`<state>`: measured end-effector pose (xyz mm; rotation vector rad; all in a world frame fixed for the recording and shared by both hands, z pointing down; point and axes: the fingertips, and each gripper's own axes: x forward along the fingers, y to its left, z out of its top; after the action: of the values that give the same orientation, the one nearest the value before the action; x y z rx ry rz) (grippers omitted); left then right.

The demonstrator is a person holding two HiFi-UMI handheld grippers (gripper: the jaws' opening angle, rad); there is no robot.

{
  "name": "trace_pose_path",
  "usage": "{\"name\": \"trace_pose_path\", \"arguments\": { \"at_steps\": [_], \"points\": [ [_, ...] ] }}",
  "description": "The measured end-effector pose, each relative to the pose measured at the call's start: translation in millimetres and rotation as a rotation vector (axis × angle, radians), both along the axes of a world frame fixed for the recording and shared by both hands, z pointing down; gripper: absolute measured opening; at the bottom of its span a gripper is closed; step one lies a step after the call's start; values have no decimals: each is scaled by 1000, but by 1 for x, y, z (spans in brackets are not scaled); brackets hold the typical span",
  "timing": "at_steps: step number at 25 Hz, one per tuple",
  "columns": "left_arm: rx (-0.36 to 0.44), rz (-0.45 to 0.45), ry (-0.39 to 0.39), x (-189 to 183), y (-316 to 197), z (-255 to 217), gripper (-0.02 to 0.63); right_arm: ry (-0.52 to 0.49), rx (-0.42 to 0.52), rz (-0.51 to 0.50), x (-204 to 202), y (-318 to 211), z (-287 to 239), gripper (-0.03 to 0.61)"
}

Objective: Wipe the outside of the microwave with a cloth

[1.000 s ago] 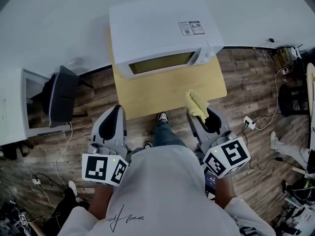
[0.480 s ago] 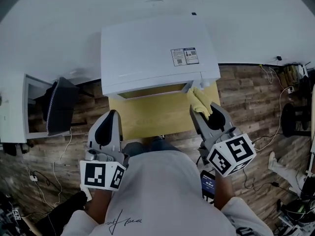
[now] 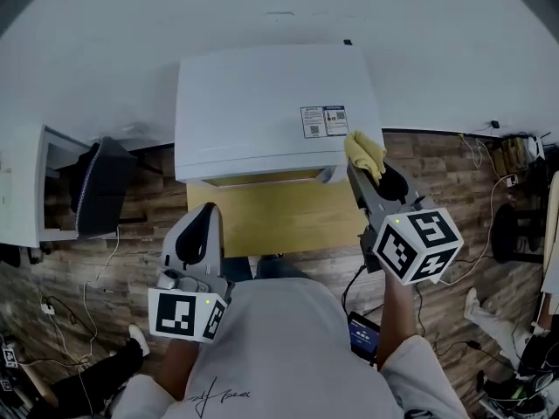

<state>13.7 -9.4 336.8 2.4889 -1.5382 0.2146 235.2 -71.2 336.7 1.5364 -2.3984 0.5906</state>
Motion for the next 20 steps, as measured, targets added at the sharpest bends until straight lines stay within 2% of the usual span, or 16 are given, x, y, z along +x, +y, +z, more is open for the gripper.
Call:
{"name": "trace_pose_path", "arguments": {
  "at_steps": [11, 20],
  "points": [
    [9, 28, -10, -9, -19, 2, -11, 75, -40, 45, 16, -85, -8, 123],
    [-1, 85, -12, -17, -38, -1, -9, 133, -131, 97, 34, -155, 7, 123]
  ]
}}
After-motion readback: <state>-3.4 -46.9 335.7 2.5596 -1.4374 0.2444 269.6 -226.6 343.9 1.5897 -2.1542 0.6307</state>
